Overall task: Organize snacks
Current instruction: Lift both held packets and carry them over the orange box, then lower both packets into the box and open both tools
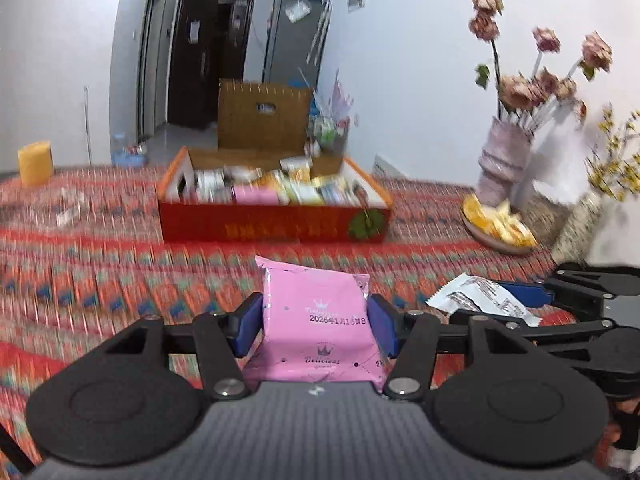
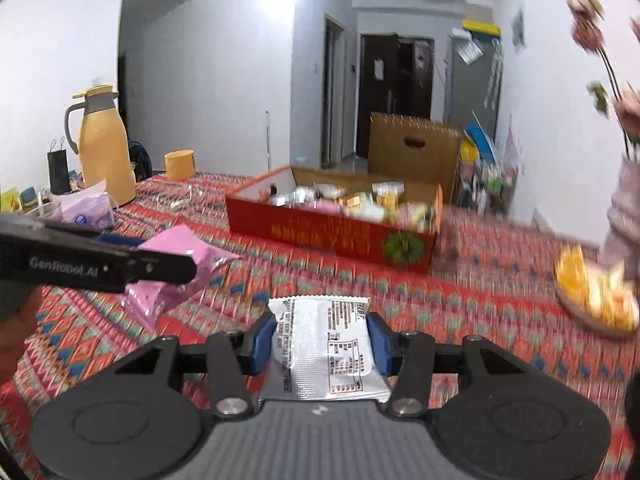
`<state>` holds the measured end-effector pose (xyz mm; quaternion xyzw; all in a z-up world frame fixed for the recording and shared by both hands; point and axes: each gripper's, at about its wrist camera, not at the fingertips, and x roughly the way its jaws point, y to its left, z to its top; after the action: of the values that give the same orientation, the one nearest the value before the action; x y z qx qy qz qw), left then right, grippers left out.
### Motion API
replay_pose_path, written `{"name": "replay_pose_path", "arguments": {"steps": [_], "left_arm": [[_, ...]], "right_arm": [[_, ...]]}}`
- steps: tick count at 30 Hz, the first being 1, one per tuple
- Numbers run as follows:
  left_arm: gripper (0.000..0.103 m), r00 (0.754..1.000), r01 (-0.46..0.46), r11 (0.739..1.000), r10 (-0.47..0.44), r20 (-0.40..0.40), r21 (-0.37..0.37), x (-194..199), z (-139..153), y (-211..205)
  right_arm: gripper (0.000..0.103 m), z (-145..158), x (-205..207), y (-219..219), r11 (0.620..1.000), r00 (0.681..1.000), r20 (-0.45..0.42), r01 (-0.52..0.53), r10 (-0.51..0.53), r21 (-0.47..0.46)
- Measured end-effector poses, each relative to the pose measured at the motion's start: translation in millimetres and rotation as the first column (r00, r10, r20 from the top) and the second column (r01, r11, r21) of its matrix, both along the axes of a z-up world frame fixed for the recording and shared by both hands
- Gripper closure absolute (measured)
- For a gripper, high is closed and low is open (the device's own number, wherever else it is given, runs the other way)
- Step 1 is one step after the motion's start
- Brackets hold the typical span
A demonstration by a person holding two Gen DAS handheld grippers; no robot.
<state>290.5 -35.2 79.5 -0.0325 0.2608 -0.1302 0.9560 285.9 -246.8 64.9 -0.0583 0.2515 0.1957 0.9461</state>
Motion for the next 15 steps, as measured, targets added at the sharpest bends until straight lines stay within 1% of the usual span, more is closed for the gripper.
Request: {"name": "replay_pose_path", "arguments": {"steps": [3, 6, 10, 12, 15], "left_arm": [[0.045, 0.999, -0.011, 1.000, 0.010, 0.045, 0.019, 31, 15, 4], [0.045, 0.997, -0.009, 1.000, 0.008, 0.082, 0.023, 68, 34, 9], [0.045, 0.989, -0.045, 0.998, 0.039, 0.141, 0.039, 130, 55, 18], [0.045, 0.988, -0.067, 0.997, 0.062, 0.142, 0.032, 165, 59, 23], [0.045, 0.990, -0.098, 0.995, 0.097, 0.101, 0.004, 220, 57, 34]], "right_arm": [[0.055, 20, 32, 5, 0.999, 0.998, 0.047, -0.027, 0.028, -0.018], [0.055, 41, 72, 9, 0.998, 0.995, 0.087, -0.056, 0.058, -0.024], [0.055, 59, 132, 20, 0.995, 0.989, 0.112, -0.097, 0.098, -0.018], [0.055, 63, 167, 28, 0.994, 0.987, 0.123, -0.102, 0.104, -0.028], [0.055, 62, 223, 38, 0.994, 0.990, 0.093, -0.110, 0.109, 0.005]]}}
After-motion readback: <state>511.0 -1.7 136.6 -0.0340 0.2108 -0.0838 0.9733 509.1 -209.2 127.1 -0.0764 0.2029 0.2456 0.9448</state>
